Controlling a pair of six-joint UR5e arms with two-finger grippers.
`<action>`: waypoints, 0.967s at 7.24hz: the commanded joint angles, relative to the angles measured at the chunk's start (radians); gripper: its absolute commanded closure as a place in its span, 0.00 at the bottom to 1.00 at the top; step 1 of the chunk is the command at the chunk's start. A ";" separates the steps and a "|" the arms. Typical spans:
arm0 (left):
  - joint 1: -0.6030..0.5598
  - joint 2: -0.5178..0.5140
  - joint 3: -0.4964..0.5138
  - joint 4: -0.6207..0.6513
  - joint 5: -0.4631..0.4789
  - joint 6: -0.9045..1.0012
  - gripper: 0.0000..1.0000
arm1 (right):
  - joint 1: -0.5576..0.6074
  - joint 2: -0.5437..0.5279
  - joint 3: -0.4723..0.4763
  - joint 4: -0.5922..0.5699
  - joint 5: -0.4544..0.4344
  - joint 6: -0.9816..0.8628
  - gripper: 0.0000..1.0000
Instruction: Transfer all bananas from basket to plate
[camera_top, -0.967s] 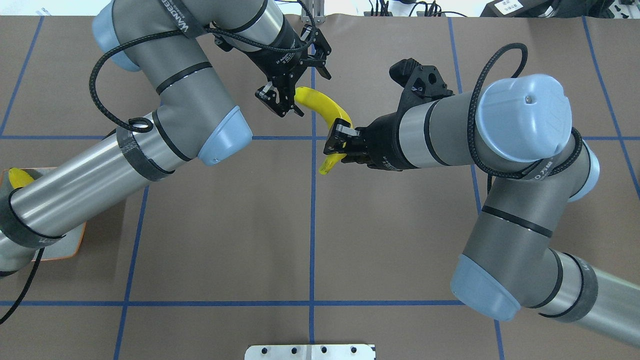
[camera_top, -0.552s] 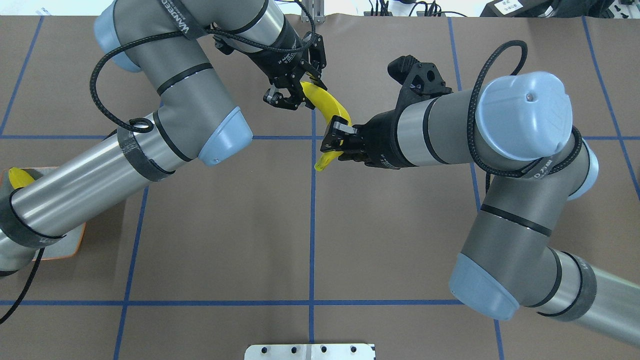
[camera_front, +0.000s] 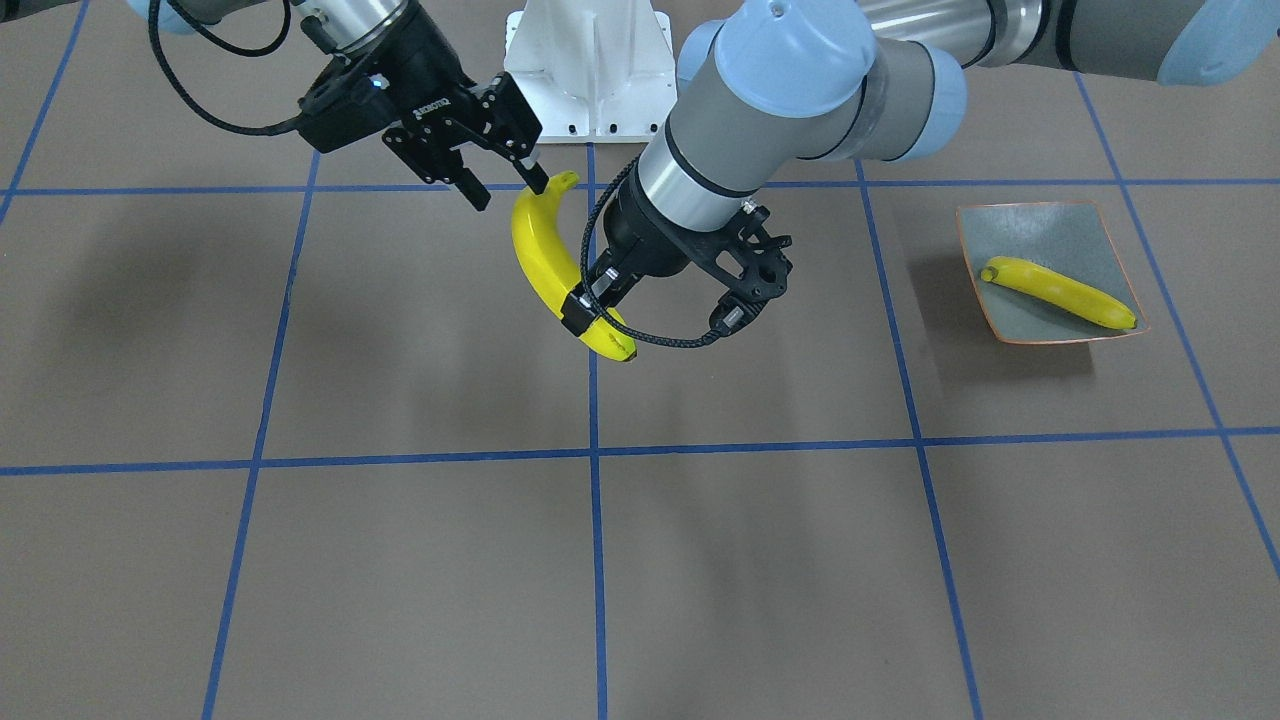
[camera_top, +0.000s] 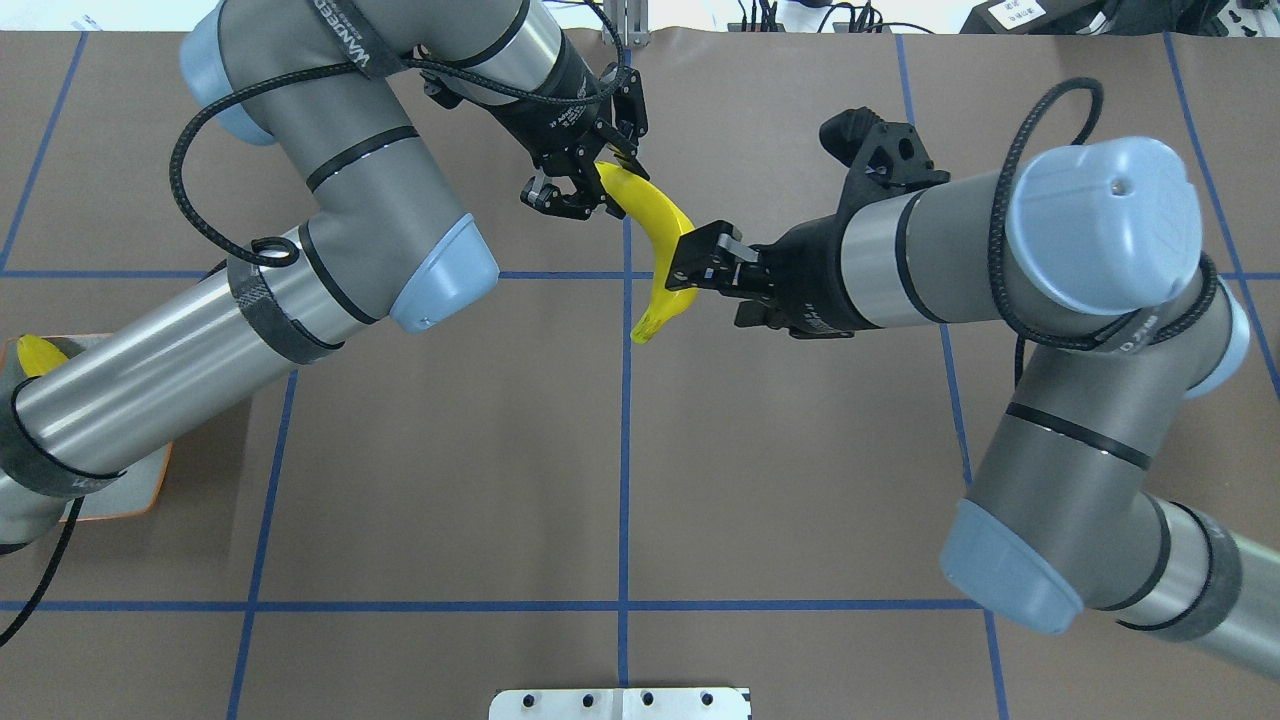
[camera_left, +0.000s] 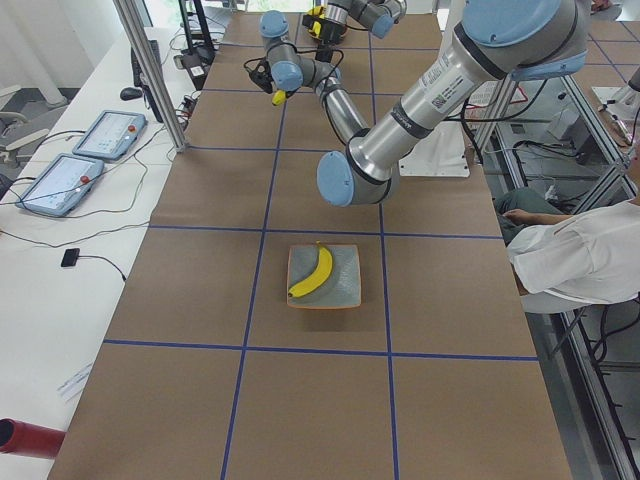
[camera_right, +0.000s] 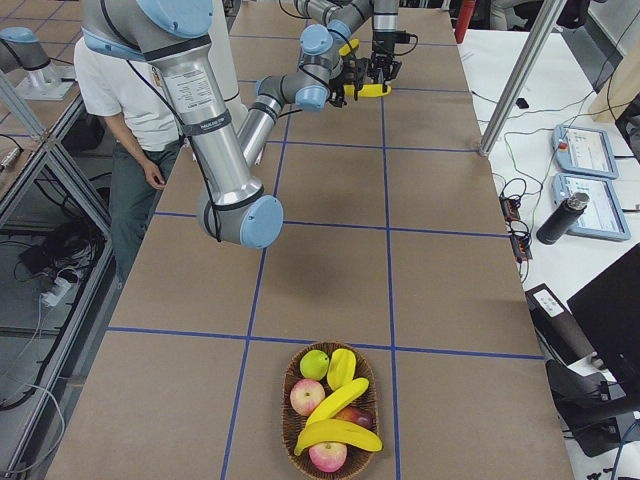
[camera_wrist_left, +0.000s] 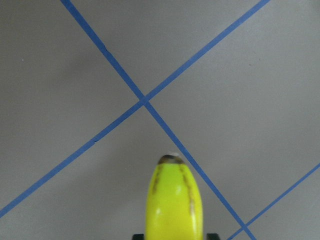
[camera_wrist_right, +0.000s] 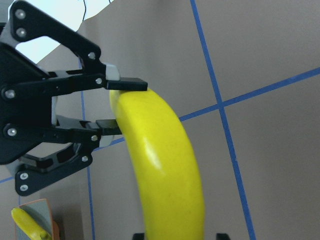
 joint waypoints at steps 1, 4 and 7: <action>-0.045 0.091 -0.077 0.002 -0.007 0.010 1.00 | 0.138 -0.159 0.021 -0.002 0.107 -0.023 0.00; -0.149 0.334 -0.269 0.028 -0.014 0.216 1.00 | 0.302 -0.334 -0.009 0.002 0.167 -0.318 0.00; -0.200 0.604 -0.504 0.353 0.159 0.714 1.00 | 0.360 -0.388 -0.052 0.005 0.164 -0.419 0.00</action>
